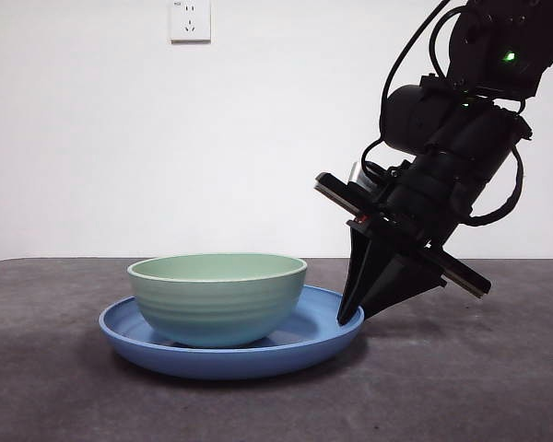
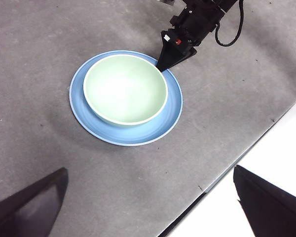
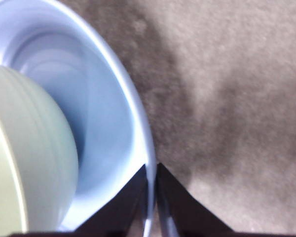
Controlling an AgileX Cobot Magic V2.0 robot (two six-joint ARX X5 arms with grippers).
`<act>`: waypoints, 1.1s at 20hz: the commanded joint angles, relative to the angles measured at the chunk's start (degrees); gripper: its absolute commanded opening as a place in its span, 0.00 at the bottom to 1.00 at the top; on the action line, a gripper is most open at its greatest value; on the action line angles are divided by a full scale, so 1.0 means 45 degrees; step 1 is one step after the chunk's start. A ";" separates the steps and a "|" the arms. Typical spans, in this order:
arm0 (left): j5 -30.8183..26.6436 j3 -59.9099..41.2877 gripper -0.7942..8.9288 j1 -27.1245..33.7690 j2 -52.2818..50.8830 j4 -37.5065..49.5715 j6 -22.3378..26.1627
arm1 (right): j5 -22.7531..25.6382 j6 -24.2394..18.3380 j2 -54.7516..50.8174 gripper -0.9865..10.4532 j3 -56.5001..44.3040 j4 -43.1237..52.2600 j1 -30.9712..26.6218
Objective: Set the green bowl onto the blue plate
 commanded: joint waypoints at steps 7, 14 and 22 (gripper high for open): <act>-0.0034 0.0180 0.66 -0.0078 0.0044 0.0121 0.0015 | 0.0272 -0.1302 -0.0588 0.33 0.1467 -0.2239 -0.0675; -0.0034 0.0180 0.66 -0.0078 0.0044 0.0126 0.0015 | 0.1384 -0.3220 -0.5183 0.52 0.1914 -0.5600 -0.1025; -0.0034 0.0180 0.66 -0.0078 0.0049 0.0126 0.0015 | 0.2006 -0.3730 -1.1254 0.63 0.1914 -0.8451 -0.1005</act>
